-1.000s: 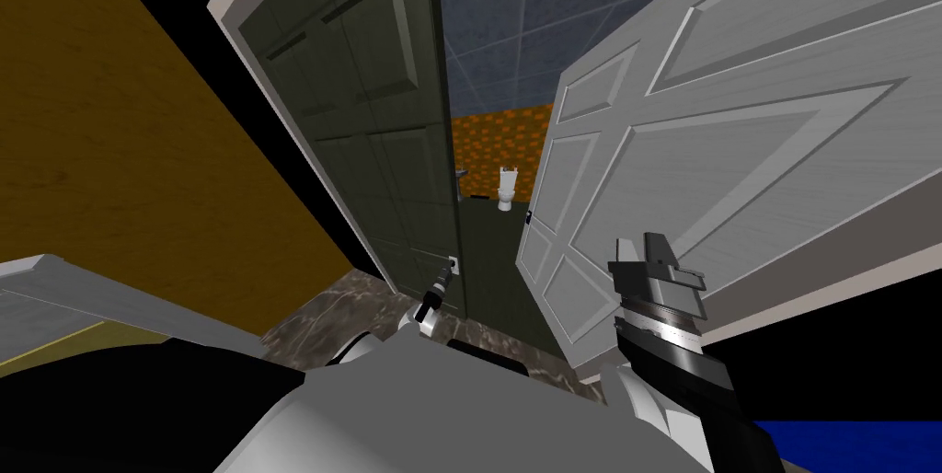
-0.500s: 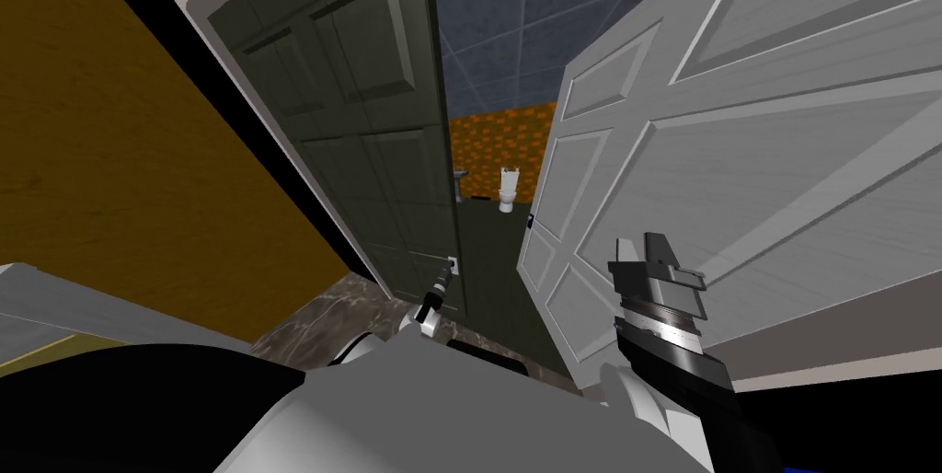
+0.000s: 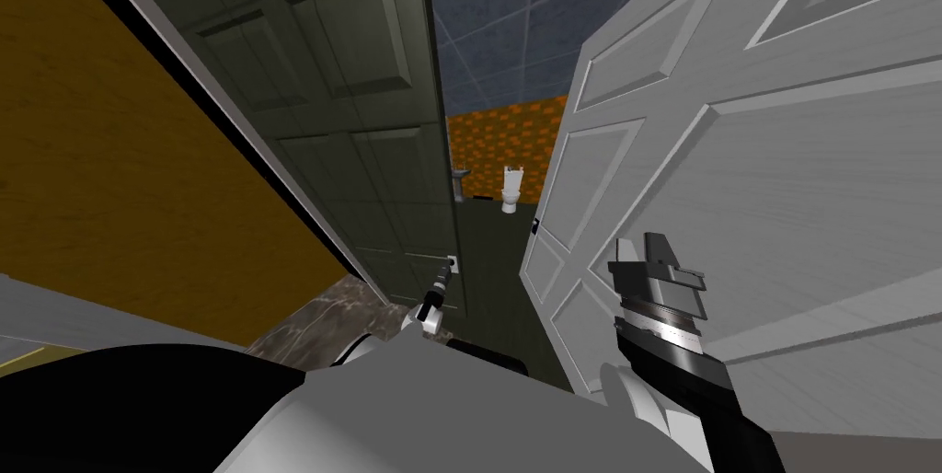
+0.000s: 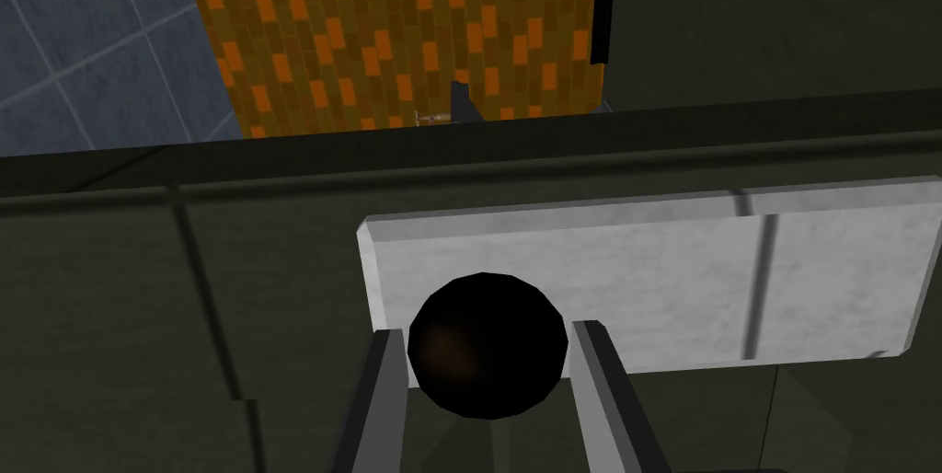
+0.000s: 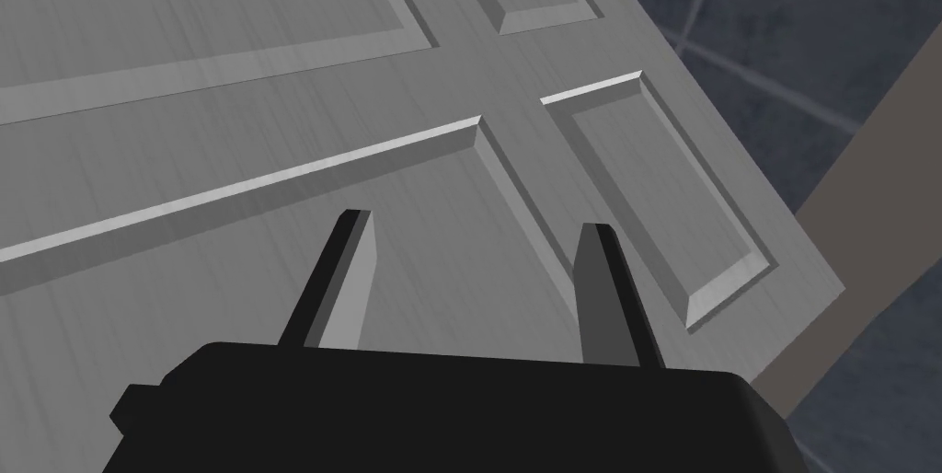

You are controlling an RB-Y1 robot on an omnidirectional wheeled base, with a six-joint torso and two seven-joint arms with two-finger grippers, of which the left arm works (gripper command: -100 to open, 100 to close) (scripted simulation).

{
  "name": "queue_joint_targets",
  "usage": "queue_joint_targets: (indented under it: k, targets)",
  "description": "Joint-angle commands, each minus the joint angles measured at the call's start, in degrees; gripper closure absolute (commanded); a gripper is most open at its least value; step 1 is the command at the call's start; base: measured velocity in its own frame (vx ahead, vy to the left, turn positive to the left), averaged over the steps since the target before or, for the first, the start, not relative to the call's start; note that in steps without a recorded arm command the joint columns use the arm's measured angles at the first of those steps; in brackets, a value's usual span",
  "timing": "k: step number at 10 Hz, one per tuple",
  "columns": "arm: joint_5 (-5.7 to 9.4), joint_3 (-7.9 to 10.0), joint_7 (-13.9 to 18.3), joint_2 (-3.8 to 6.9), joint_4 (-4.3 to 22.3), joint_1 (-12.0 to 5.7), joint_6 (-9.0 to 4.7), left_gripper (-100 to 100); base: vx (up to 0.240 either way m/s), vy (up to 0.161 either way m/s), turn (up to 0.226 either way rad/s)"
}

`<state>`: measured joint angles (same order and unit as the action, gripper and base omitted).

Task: Push the door open

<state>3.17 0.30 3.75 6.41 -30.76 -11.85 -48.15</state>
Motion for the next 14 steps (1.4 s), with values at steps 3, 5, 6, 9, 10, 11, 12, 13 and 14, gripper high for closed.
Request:
queue_joint_targets:
  k: [3,5,6,9,10,11,12,13,14]
  targets:
    - [1.61,3.07,-2.73,-0.02,0.96,-0.95,-0.67,100,0.179,-0.03,0.079]
    - [1.59,2.96,-2.9,-0.7,0.68,-0.55,-0.09,-100,0.092,-0.047,0.104]
    - [1.59,2.96,-2.9,-0.7,0.68,-0.55,-0.09,-100,-0.156,-0.071,0.003]
    - [1.62,2.84,-2.79,-1.19,0.5,-0.66,0.41,-100,-0.199,-0.048,0.028]
    - [1.63,2.8,-2.76,-1.38,0.44,-0.7,0.57,-100,-0.226,-0.069,0.034]
    - [1.65,2.75,-2.71,-1.64,0.37,-0.74,0.77,-100,-0.24,-0.077,0.043]
    - [1.61,2.73,-2.69,-1.44,-0.11,-0.43,0.85,-100,-0.114,-0.037,0.011]
    - [1.7,2.87,-2.76,-1.32,-0.05,-0.29,0.66,-100,0.075,-0.007,-0.037]
    - [1.72,2.91,-2.79,-1.29,-0.03,-0.26,0.59,-100,0.177,-0.009,-0.024]
